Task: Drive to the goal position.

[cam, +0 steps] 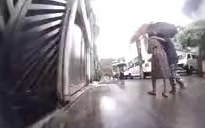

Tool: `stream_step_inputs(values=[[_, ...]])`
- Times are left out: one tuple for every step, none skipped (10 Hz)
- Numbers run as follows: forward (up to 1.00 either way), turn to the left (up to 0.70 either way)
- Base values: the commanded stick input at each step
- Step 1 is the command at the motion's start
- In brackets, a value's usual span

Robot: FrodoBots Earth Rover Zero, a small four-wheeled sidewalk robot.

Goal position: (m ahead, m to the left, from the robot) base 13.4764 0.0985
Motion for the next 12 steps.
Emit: stream_step_inputs(values=[[0.99, 0.00], [0.99, 0.00], [0.99, 0.00], [0.99, 0.00], [0.99, 0.00], [0.99, 0.00], [0.99, 0.00], [0.99, 0.00], [0.99, 0.00], [0.99, 0.00], [0.99, 0.00], [0.99, 0.00]])
